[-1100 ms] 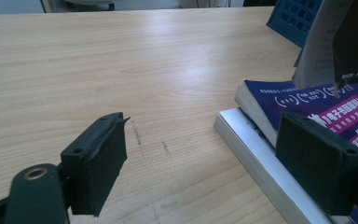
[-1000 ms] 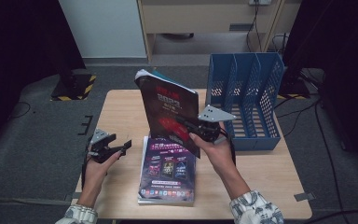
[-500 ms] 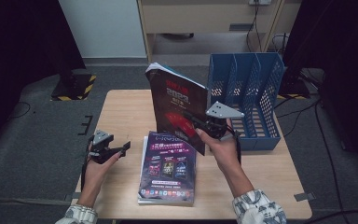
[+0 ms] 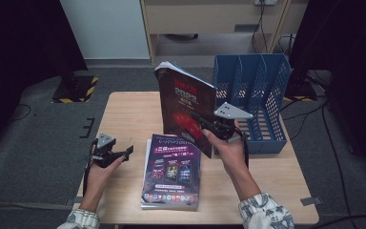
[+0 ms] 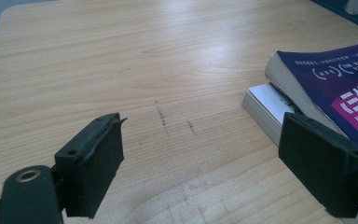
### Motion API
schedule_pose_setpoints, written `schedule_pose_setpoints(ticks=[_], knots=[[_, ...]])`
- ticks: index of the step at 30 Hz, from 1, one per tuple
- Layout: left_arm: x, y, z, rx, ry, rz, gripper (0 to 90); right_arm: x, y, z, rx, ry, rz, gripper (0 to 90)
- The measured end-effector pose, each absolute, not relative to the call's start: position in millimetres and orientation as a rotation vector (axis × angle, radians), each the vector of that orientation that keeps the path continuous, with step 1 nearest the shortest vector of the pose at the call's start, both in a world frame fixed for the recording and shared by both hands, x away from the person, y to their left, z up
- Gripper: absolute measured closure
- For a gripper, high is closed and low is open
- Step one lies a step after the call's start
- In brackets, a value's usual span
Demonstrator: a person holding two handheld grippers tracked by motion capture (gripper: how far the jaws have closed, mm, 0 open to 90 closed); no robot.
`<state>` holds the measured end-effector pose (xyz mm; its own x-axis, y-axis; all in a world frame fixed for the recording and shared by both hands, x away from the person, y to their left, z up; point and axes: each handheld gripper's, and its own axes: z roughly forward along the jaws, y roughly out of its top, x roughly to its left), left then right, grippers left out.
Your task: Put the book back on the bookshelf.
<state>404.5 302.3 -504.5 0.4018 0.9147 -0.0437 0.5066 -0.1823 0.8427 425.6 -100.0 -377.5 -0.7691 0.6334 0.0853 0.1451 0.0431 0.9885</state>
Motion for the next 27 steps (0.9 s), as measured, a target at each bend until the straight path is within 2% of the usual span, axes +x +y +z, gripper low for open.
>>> schedule_pose_setpoints(ticks=[18, 27], knots=[[404.4, 302.7, -504.4, 1.834, 1.226, 0.625, 13.5, 426.4, -103.8, -377.0, 0.800, 1.937, 1.776, 86.9], [404.4, 302.9, -504.2, 1.834, 1.226, 0.628, 13.6, 426.4, -119.0, -367.9, 0.833, 1.879, 1.794, 86.9]])
